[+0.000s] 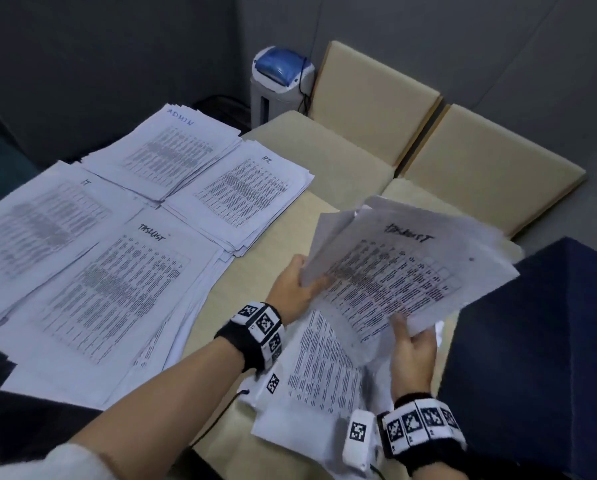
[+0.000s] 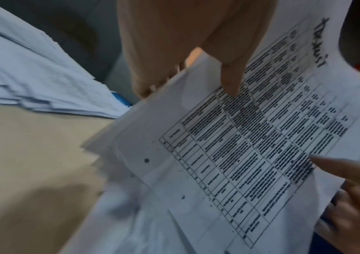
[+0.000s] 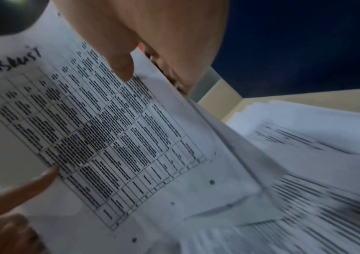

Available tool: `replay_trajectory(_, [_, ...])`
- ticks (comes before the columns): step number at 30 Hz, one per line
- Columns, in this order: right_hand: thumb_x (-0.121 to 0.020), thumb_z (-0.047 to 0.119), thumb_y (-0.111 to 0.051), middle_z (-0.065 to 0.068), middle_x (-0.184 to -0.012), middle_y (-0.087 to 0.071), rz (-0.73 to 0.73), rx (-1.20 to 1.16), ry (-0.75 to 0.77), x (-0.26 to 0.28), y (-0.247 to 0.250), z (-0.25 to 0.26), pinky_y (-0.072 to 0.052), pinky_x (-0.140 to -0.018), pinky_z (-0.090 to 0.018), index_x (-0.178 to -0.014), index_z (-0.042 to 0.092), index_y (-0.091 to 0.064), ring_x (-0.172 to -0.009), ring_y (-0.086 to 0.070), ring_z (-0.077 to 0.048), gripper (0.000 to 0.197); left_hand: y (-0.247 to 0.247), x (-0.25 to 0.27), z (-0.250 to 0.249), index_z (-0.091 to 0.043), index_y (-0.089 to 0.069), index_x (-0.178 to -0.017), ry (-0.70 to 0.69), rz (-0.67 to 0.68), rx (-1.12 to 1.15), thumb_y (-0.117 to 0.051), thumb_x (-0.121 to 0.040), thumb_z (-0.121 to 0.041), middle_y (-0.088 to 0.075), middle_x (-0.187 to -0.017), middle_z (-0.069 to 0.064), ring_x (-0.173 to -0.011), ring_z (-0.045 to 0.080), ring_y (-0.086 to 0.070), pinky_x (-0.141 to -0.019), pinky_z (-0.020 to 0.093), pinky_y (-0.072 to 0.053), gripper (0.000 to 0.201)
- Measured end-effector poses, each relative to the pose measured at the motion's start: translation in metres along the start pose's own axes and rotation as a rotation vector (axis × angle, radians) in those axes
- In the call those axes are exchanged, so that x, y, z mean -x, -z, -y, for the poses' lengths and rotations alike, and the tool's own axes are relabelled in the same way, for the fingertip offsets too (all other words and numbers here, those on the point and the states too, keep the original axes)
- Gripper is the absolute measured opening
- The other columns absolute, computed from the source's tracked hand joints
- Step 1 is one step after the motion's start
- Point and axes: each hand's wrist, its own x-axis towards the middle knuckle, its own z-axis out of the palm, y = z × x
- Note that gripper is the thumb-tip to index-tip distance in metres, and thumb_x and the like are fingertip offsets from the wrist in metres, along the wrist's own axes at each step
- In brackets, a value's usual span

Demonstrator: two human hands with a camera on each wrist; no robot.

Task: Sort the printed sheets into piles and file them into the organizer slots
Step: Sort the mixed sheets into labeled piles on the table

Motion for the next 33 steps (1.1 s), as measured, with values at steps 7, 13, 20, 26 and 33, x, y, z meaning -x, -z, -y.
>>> replay_trajectory(7, [-0.102,0.025,-0.050,-0.006,-0.112,-0.062,-0.016,0.039,0.025,-0.010,-0.032,0.007,-0.044,-0.094,-0.036,-0.129,0.005,-0.054,-0.103,-0.057,-0.020,0.034,0.024,0.008,0.005,-0.019,-0.060,-0.097,-0.064,-0.094,-0.090,-0.056,-0.095,-0.037,-0.065,-0.087,0.008,-0.075,0.029,-0.061,-0.069,0.045,-0.053,0.018])
replay_trajectory(13, [-0.098,0.035,-0.057,0.009,-0.135,-0.057,0.195,-0.056,0.017,-0.001,-0.097,0.027,-0.040,-0.107,-0.033,-0.141,0.018,-0.048,-0.123,-0.054,-0.007,0.047,0.094,0.015,0.001,-0.019,-0.056,-0.087,0.041,-0.147,-0.024,-0.060,-0.096,-0.031,-0.052,-0.069,-0.009,-0.060,0.005,-0.049,-0.058,0.022,-0.040,0.015])
replay_trajectory(20, [-0.103,0.046,-0.038,-0.007,-0.089,-0.066,0.352,0.005,-0.311,0.040,-0.171,-0.012,-0.053,-0.070,-0.032,-0.104,0.009,-0.060,-0.082,-0.063,-0.028,0.043,0.251,0.066,0.047,-0.012,-0.060,-0.107,0.348,-0.188,-0.078,-0.068,-0.089,-0.031,-0.063,-0.086,-0.001,-0.073,0.015,-0.059,-0.065,0.027,-0.046,0.028])
replay_trajectory(26, [-0.097,0.020,-0.057,-0.010,-0.099,-0.065,0.423,0.469,-0.305,0.074,-0.196,-0.052,-0.043,-0.080,-0.033,-0.100,0.013,-0.059,-0.090,-0.058,-0.026,0.008,0.361,0.105,0.102,0.001,-0.065,-0.106,0.580,-0.196,-0.384,-0.073,-0.079,-0.033,-0.071,-0.098,0.021,-0.083,0.028,-0.068,-0.078,0.040,-0.054,0.044])
replay_trajectory(33, [-0.095,0.009,-0.060,-0.007,-0.096,-0.063,0.377,0.523,-0.298,0.084,-0.202,-0.044,-0.046,-0.077,-0.032,-0.103,0.009,-0.059,-0.089,-0.056,-0.024,0.009,0.368,0.089,0.124,-0.012,-0.049,-0.119,0.631,-0.131,-1.185,-0.068,-0.082,-0.051,-0.059,-0.112,0.006,-0.101,0.023,-0.060,-0.081,0.032,-0.050,0.057])
